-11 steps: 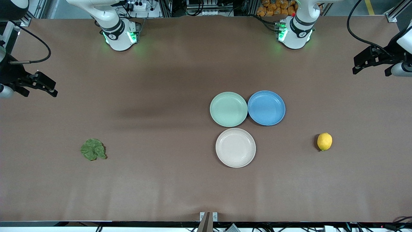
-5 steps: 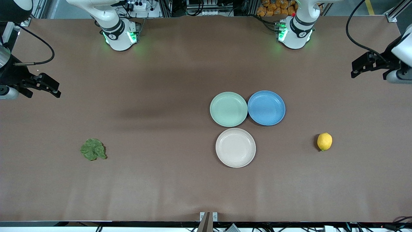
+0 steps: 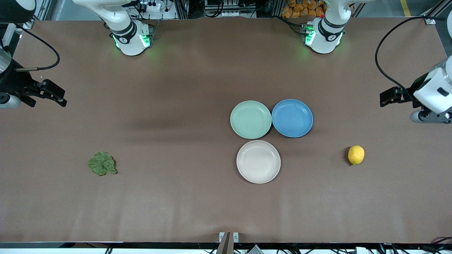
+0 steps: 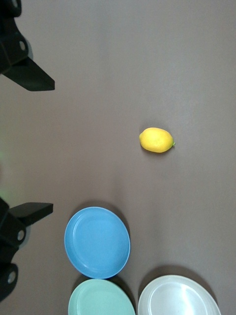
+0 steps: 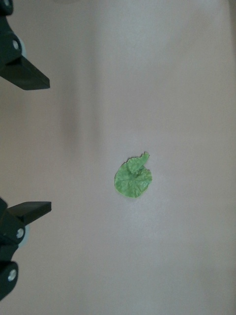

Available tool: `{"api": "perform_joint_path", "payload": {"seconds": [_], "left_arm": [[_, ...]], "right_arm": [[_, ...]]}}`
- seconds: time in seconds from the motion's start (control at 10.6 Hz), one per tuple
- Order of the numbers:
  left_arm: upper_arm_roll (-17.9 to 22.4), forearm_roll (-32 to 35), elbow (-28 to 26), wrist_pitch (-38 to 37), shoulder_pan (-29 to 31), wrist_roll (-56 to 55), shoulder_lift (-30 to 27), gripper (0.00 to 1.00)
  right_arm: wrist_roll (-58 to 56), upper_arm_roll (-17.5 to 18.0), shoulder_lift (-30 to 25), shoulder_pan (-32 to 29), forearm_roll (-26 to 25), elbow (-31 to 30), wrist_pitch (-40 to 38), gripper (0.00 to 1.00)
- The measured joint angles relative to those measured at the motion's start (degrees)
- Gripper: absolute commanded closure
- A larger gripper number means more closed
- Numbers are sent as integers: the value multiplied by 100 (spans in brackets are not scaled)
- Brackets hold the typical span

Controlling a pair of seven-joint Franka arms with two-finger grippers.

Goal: Place lemon and lettuce in plates
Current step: 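Move the left gripper down toward the yellow lemon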

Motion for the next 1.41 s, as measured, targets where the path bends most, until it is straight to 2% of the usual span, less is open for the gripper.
{"api": "perform_joint_path", "payload": {"seconds": [0.28,0.47,1.04,1.41], "left_arm": [[14,0,-693,814,257,490,94,0],[17,0,-1011,1067,358,717,194,0],[28,211,-1180,1802,425,1061,1059,0],[26,649,-1290,2519,425,1096,1648,0]], "right_arm": [[0,3,-11,2,0,60,3,0],[0,2,-14,2,0,72,3,0],[0,-4,-15,2,0,74,-9,0],[0,-1,-15,2,0,73,-27,0]]}}
